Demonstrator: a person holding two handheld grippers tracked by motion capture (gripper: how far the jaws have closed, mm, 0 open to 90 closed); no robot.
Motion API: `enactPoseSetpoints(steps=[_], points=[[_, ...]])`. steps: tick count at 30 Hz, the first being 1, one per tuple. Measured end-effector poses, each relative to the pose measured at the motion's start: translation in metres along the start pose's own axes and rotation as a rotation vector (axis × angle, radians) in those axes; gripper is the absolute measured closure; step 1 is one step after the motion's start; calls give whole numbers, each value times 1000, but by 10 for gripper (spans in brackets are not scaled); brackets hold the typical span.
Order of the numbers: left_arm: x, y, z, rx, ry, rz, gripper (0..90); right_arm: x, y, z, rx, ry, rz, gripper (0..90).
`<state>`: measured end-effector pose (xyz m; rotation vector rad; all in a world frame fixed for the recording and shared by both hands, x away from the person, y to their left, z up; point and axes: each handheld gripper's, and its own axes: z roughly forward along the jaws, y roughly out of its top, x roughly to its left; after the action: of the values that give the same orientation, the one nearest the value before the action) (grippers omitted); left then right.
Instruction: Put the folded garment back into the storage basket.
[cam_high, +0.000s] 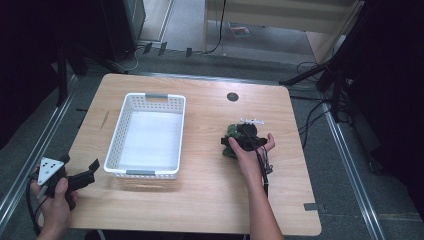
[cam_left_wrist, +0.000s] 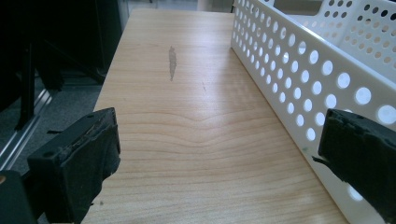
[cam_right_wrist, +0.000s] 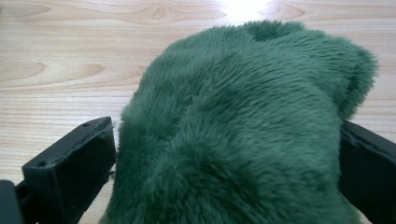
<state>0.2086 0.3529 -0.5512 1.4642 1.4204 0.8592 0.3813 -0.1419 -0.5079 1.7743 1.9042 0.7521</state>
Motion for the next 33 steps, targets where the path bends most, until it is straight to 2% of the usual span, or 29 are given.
enactPoseSetpoints(steps=[5,12,18,20,28,30,33], points=[[0,0,0,1,0,0,0,-4,0,4,5,10,32,0],[0,0,0,1,0,0,0,-8,-4,13,26,22,35,0],[0,0,0,4,1,1,0,-12,-10,19,33,12,38,24],[0,0,1,3,3,0,0,-14,-12,18,23,21,44,56],[-1,0,1,6,6,2,0,-14,-18,21,11,5,17,92],[-1,0,1,6,6,1,0,-14,-18,20,3,6,10,138],[0,0,1,8,6,2,0,-17,-17,17,-10,30,42,198]])
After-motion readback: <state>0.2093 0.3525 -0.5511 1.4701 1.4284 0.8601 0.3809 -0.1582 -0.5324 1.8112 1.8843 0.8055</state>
